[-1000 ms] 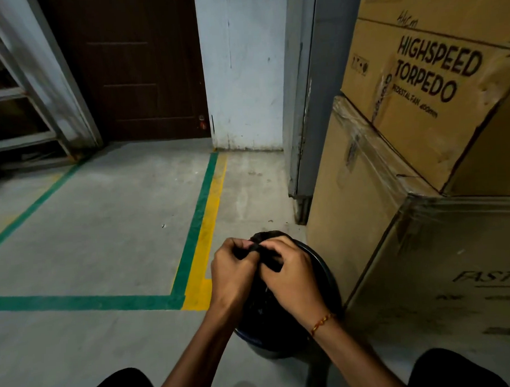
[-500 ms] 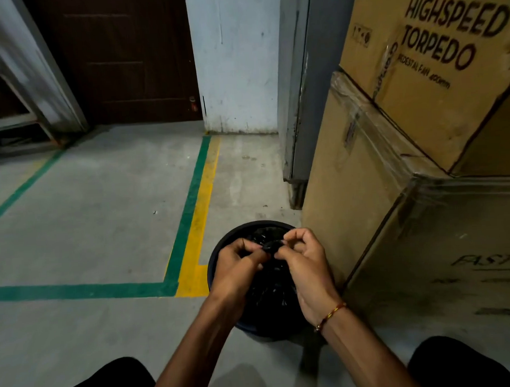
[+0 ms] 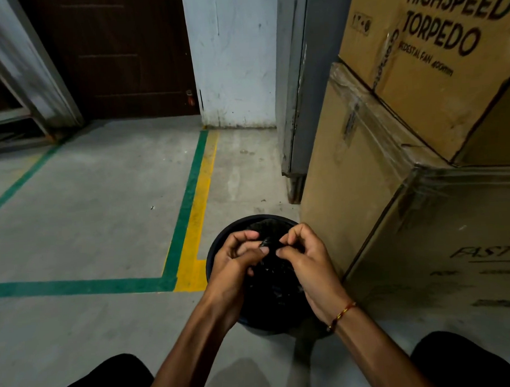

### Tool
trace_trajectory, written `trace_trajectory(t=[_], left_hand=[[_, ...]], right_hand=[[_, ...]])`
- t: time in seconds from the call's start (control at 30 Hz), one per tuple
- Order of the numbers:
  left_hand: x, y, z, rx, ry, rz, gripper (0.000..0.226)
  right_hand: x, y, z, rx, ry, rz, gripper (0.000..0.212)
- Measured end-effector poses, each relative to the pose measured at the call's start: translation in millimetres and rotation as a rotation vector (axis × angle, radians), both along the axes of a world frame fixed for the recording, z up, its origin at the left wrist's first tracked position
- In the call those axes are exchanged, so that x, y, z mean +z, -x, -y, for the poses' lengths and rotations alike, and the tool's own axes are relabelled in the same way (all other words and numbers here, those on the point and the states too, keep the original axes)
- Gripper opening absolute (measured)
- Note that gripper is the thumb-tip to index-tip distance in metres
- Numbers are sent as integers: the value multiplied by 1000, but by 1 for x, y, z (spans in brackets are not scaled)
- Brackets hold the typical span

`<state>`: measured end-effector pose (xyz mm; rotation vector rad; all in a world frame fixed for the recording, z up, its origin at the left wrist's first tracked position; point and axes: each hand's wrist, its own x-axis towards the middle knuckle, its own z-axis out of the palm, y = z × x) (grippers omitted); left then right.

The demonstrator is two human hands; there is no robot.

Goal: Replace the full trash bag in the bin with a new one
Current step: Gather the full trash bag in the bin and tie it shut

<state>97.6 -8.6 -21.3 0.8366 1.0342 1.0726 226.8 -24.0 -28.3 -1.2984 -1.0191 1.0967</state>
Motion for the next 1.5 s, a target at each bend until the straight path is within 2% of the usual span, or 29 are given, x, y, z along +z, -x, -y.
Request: trace_trajectory(t=[0.07, 0.17, 0.3, 0.4, 0.5, 0.57, 0.67, 0.77, 0.87, 1.0, 1.1, 1.23, 1.37, 1.5], left_hand=[[1, -2, 0, 9, 76, 48, 24], [5, -2, -1, 10, 145, 68, 23], [9, -2, 2, 3, 126, 6, 23], [7, -2, 6, 29, 39, -89, 19], [4, -1, 9, 23, -56, -122, 17], [3, -1, 9, 18, -132, -161, 17], [1, 0, 10, 0, -199, -230, 15], [0, 1, 11, -19, -216, -235, 16], [3, -1, 13, 9, -203, -183, 20], [8, -3, 13, 54, -1, 33, 23], [6, -3, 11, 57, 79, 135, 22], [4, -1, 11, 82, 33, 100, 22], [3, -2, 14, 47, -48, 8, 22], [2, -4, 15, 54, -89, -84, 21]], right_hand=[[0, 0, 0, 17, -67, 145, 27], [-1, 1, 0, -9, -180, 335, 27], [2, 7, 5, -7, -193, 399, 21], [5, 12, 6, -44, -96, 263, 23], [9, 13, 5, -40, 50, -94, 23], [12, 9, 5, -15, 124, -261, 23], [12, 4, 4, 7, 172, -351, 24], [12, 1, 5, 22, 171, -328, 25], [14, -1, 8, 58, 58, -208, 25], [12, -3, 7, 45, -178, 384, 27], [11, -5, 7, 2, -285, 595, 25], [10, -8, 9, 30, -304, 730, 8], [10, -10, 8, -1, -227, 778, 29], [6, -12, 3, 37, -195, 664, 10]])
